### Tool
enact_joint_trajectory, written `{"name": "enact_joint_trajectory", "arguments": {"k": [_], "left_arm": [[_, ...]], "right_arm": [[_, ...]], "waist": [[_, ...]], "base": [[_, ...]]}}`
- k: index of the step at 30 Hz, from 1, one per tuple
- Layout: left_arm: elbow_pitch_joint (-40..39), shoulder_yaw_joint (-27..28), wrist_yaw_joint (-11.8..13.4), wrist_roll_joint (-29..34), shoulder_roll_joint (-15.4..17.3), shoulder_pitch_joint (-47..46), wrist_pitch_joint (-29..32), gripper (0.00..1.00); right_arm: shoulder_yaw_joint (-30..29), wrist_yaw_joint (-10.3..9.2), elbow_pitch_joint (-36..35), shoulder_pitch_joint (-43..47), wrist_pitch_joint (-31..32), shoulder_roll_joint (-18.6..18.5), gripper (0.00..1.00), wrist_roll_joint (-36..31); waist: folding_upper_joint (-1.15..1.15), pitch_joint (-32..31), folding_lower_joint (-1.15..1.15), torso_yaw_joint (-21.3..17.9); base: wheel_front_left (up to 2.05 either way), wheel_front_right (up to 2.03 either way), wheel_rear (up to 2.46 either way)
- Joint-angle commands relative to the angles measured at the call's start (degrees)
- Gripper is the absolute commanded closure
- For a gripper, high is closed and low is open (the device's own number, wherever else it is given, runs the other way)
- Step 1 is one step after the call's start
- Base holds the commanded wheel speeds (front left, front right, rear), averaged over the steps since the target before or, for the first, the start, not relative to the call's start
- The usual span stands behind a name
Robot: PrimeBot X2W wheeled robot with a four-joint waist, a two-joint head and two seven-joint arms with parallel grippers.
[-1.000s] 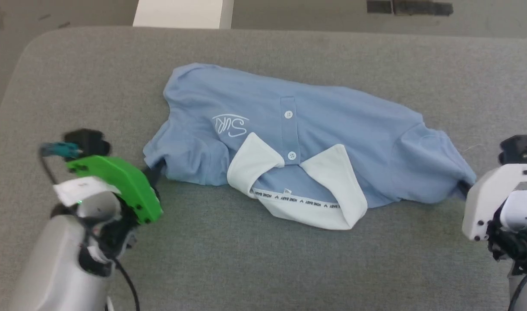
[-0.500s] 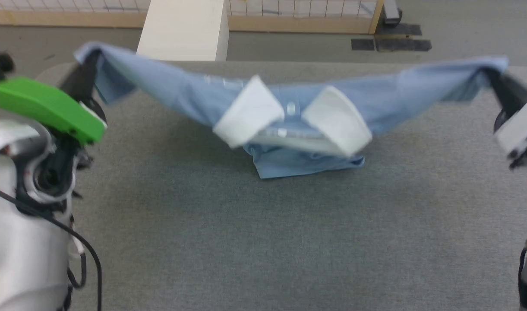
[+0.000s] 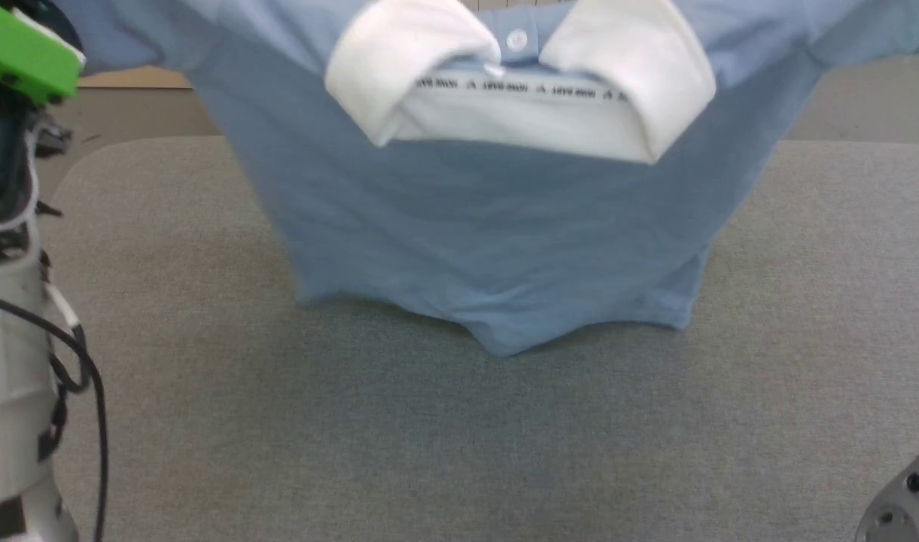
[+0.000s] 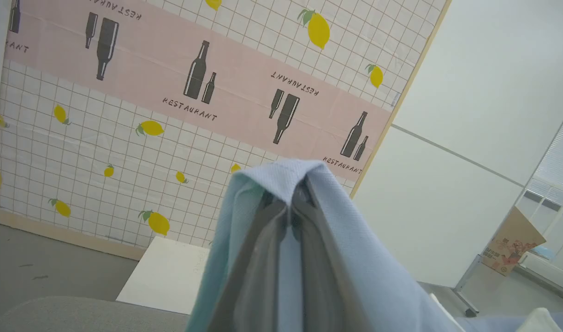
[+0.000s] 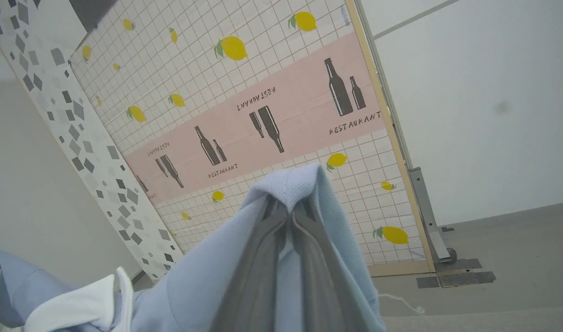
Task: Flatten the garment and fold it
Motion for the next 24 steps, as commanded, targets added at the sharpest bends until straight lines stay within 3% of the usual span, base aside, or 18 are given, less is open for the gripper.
{"name": "enact_joint_trajectory", "arguments": {"k": [1,14,24], "left_arm": [[1.3,-0.1,-0.6,1.0,0.9,-1.9,0.2,1.00],[16.8,-6.1,-2.4,7.2,2.9,-18.5,1.1,1.00],[26.7,-7.1,-3.0,12.1,3.0,-37.8,-6.4,1.00]], "right_arm": [[-0.4,-0.06,0.5,-1.7,-0.3,0.2,1.00,-0.3],[-1.6,-0.06,11.1,-22.5,0.4,1.1,1.00,-10.6],[-3.8,-0.06,22.1,-44.7,-7.8,1.7,1.00,-19.9]], "waist": [[0.00,0.4,0.00,0.0],[0.00,11.3,0.00,0.6],[0.00,23.9,0.00,0.2]], "base": [[0.00,0.00,0.00],[0.00,0.00,0.00],[0.00,0.00,0.00]]}}
